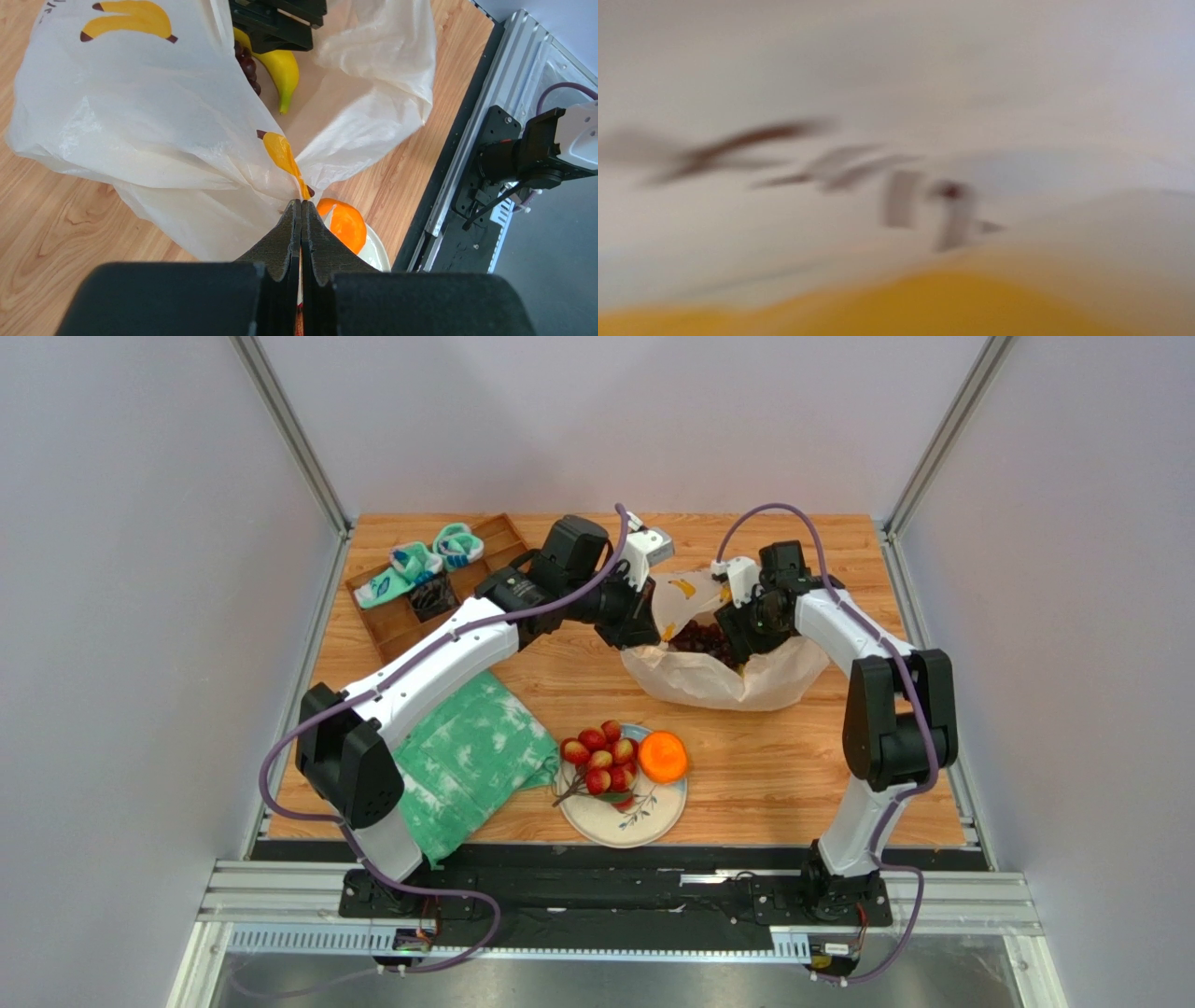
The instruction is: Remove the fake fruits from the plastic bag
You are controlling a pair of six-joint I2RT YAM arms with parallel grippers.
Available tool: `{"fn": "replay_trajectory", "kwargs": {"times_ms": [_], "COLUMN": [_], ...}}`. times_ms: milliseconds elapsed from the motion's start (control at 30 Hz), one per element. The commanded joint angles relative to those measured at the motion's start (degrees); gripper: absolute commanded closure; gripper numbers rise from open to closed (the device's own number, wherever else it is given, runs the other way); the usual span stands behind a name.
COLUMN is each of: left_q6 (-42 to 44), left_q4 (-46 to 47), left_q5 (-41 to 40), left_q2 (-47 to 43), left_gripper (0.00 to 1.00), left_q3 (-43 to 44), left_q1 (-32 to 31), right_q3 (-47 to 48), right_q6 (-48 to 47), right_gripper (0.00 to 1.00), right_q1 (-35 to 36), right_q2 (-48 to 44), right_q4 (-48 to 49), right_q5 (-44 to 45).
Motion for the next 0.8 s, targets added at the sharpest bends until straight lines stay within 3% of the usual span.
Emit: {"fn": "replay_trajectory", "kwargs": {"times_ms": [0,167,233,267,400,533,767], "left_q6": [0.9,1.1,1.0,0.9,0.9,0.7,0.6], "left_q4": [0.6,0.5,0.5,0.6,0.6,0.6,0.1], "left_q5": [0.1,0.4,0.4,0.5,0.4,0.2,-0.3], "left_q2": [-2.5,-2.5,-2.2,-2.1,-1.3,-0.4,1.4], "left_gripper": [1.0,1.0,1.0,1.0,1.0,1.0,1.0], "left_q3": [-0.1,-0.2,-0.1,0.1,1.0,2.0,5.1], "left_q1": [-0.9,-1.1,-1.1,-1.1,-1.1,-1.1,-1.1], "right_q3": [4.5,7.6,7.6,7.4,6.7,5.1,-1.2], "right_q6": [0.8,1.5,1.5,1.6,2.9,5.0,5.6], "right_gripper": [0.39,0.39,0.47,0.56,0.72,0.73,0.73], "right_q1": [-0.1,0.0,-0.1,-0.1,-0.1,-0.1,-0.1], "right_q2": [5.5,10.6,10.4,9.8,1.4,-7.5,-18.2], "right_q4": [2.0,0.2,0.4,0.6,0.4,-0.9,0.6], "right_q5": [6.8,9.8,9.1,8.7,2.7,-6.8,-12.0]}}
